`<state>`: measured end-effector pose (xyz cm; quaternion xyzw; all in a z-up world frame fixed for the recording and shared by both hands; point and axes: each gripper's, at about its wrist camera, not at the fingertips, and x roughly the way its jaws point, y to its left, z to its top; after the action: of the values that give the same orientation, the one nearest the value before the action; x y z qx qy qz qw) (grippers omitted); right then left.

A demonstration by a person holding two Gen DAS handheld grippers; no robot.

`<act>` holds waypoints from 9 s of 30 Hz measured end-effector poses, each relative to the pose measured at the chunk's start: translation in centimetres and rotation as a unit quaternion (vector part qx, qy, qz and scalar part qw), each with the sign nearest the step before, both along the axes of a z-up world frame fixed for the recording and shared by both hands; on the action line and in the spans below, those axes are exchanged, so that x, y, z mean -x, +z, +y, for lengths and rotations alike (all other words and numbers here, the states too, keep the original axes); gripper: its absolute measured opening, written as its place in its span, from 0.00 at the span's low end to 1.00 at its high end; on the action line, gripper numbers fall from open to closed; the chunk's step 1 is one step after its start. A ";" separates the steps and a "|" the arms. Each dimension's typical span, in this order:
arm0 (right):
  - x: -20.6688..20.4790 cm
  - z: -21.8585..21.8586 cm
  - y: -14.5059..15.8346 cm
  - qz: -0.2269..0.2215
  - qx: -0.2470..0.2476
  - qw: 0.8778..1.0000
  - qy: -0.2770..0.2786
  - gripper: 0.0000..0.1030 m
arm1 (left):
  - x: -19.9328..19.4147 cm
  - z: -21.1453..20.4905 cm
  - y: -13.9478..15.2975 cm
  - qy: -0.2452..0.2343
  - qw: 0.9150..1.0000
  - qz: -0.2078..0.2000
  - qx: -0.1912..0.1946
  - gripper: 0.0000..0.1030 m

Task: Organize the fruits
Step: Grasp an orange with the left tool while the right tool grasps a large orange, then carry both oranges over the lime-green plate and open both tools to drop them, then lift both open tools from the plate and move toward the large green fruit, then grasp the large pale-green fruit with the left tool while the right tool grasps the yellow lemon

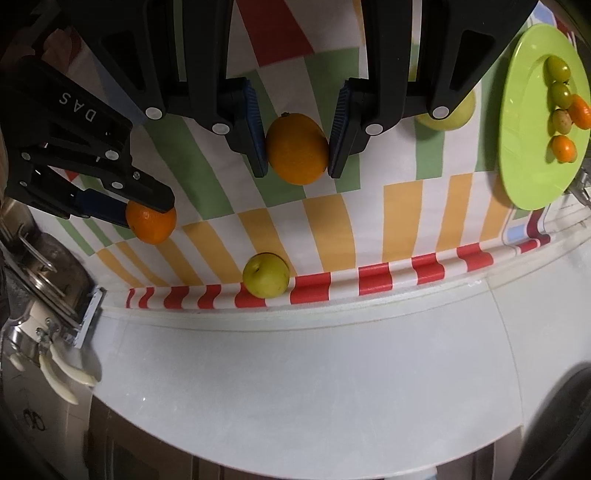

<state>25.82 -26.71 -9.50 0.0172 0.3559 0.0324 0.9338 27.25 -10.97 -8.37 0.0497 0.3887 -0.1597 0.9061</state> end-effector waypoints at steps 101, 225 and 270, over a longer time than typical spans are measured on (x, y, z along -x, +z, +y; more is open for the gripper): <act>-1.5 29.6 -0.5 0.009 0.003 0.973 0.230 0.55 | 4.7 27.8 -0.5 0.189 0.982 -0.028 -0.013 0.46; -0.8 7.8 -0.3 -0.007 0.016 1.000 0.008 0.60 | -1.8 7.2 -1.5 0.028 1.000 -0.010 -0.005 0.47; -14.0 3.6 -1.4 0.012 0.040 0.999 0.000 0.49 | -10.7 3.6 -1.3 0.034 0.999 -0.021 -0.016 0.47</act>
<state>39.86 -23.12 -10.87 -0.0197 0.3684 0.0177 0.9293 37.99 -7.36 -9.70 0.0549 0.3740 -0.1217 0.9178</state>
